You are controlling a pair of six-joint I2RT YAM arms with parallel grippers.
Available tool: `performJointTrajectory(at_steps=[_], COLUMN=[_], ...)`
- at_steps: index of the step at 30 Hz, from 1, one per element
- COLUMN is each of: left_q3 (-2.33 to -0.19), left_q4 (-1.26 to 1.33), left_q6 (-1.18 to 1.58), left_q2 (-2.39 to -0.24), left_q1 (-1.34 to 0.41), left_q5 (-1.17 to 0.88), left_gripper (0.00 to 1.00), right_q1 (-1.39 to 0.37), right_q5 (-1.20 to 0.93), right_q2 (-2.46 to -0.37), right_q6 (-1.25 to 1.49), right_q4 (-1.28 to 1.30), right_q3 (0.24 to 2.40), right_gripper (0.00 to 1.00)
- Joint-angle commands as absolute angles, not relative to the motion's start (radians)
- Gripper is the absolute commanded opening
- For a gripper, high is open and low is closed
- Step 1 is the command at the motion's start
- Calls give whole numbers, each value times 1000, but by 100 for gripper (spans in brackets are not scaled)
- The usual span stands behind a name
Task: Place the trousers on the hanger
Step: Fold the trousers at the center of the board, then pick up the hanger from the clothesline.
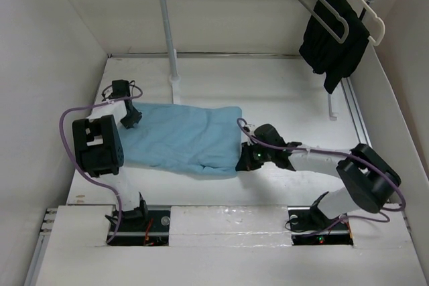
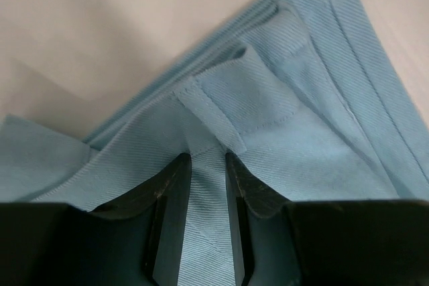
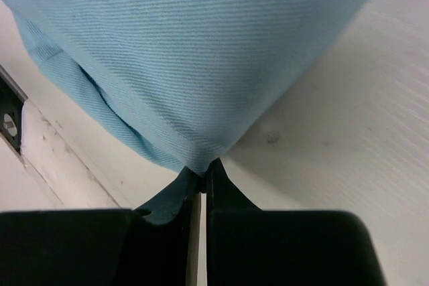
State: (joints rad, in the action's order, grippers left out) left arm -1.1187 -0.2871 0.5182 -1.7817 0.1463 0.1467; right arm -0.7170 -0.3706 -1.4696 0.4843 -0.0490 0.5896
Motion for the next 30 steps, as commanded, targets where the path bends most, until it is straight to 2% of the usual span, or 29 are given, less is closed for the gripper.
performJointTrajectory(at_steps=[1,9,12,13,16,18,20,21,22,23,25,26,28,30], left_q3=[-1106,-1069,-1084,-1098,-1149,-1184,-1206,-1216,-1230,-1236,-1236,-1235,-1245,-1264], left_q4=[-409,-414,-413,-413,-425,-433,-434,-433,-427,-419,-368,-368,-350,-357], left_q6=[558,577,577,575,549,538,541,554,558,564,574,575,572,569], left_q2=[-1763,-1617,-1520,-1490,-1395,-1336,-1301,-1292,-1284,-1276,-1258,-1256,-1269,-1311], left_q1=[211,330,321,310,201,67,-29,-69,-140,-175,-277,-317,-405,-526], left_q5=[285,146,57,34,22,28,55,57,46,40,6,-24,-11,23], left_gripper=[24,23,22,22,22,19,16,11,4,0,0,0,0,0], right_q1=[-661,-474,-474,-474,-495,-505,-525,-535,-560,-560,-571,-558,-519,-393], right_q5=[-279,-284,-276,-267,-220,-206,-209,-210,-215,-219,-203,-183,-118,-170], right_q2=[-1388,-1287,-1290,-1279,-1214,-1152,-1105,-1094,-1085,-1080,-1106,-1129,-1219,-1296], right_q6=[416,238,184,172,160,155,147,144,137,127,91,72,-24,-63], right_q4=[45,227,310,361,470,529,619,633,635,641,652,664,676,683], right_q3=[558,520,584,609,713,831,943,1071,1135,1207,1440,1527,1770,1923], right_gripper=[0,0,42,59,76,79,77,71,49,34,3,0,0,0])
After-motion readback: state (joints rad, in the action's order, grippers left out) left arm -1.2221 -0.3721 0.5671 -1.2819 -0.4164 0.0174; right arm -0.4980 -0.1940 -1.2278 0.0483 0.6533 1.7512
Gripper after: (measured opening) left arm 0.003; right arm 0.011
